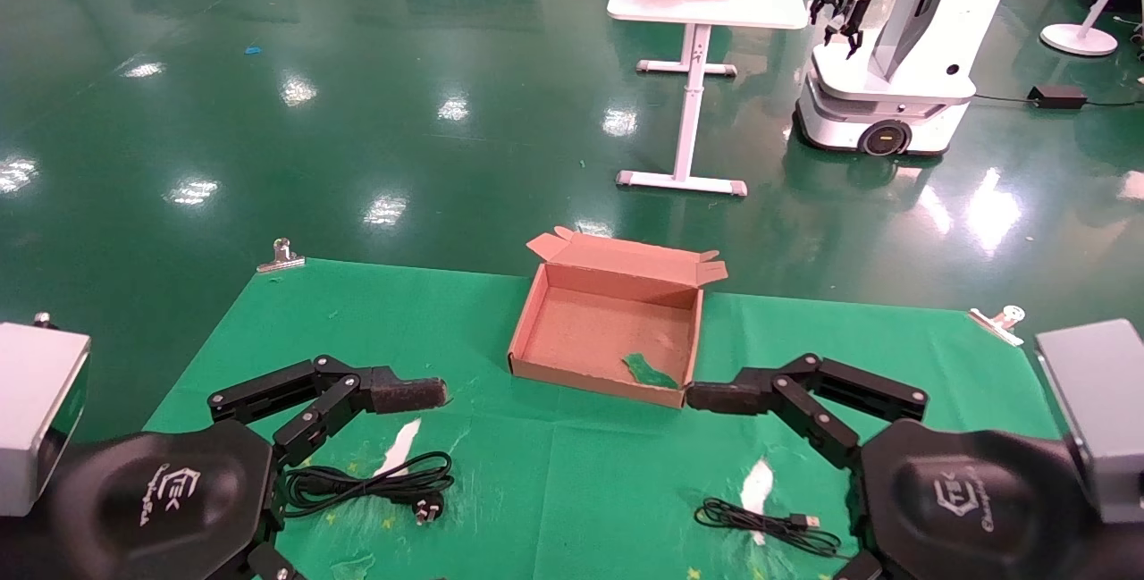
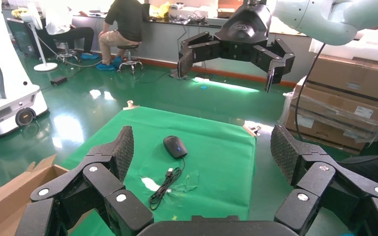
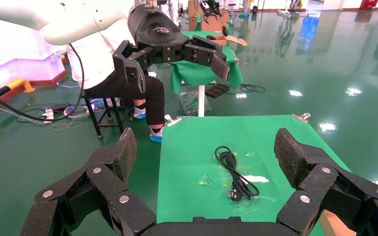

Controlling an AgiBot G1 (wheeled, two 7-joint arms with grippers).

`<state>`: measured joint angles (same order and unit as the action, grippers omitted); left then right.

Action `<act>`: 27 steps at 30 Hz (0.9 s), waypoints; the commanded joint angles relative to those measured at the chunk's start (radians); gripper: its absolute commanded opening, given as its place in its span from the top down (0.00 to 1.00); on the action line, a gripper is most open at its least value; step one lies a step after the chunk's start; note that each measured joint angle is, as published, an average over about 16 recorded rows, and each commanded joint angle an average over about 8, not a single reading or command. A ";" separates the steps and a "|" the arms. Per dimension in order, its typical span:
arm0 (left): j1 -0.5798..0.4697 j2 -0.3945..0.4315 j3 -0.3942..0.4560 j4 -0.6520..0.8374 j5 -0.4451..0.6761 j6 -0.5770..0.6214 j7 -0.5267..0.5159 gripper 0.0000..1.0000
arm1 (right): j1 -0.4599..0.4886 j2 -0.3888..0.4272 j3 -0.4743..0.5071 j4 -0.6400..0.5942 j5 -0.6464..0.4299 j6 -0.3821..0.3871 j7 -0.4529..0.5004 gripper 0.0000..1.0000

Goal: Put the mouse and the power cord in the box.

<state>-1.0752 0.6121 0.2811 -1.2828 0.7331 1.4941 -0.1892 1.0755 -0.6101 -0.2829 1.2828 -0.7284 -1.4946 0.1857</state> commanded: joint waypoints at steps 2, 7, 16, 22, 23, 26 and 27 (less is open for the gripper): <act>0.000 0.000 0.000 0.000 0.000 0.000 0.000 0.00 | 0.000 0.000 0.000 0.000 0.000 0.000 0.000 0.00; 0.000 0.000 0.000 0.000 0.000 0.000 0.000 0.00 | 0.000 0.000 0.000 0.000 0.000 0.000 0.000 0.00; 0.000 0.000 0.000 0.000 0.000 0.000 0.000 0.00 | 0.000 0.000 0.000 0.000 0.000 0.000 0.000 0.00; 0.000 0.000 0.000 0.000 0.000 0.000 0.000 0.00 | 0.000 0.000 0.000 0.000 0.000 0.000 0.000 0.00; 0.000 0.000 0.000 0.000 0.000 0.000 0.000 0.00 | -0.001 0.000 0.000 0.000 -0.001 0.000 0.000 0.00; 0.001 -0.001 0.002 -0.003 0.005 0.003 0.002 0.00 | -0.006 0.003 -0.007 -0.003 -0.010 0.000 0.006 0.00; 0.002 -0.002 0.006 -0.004 0.009 0.006 0.001 0.00 | -0.009 0.005 -0.011 -0.003 -0.017 0.001 0.009 0.00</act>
<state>-1.0793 0.6000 0.2986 -1.2932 0.7779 1.5070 -0.1832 1.0604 -0.5940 -0.3033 1.2888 -0.7718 -1.4885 0.2012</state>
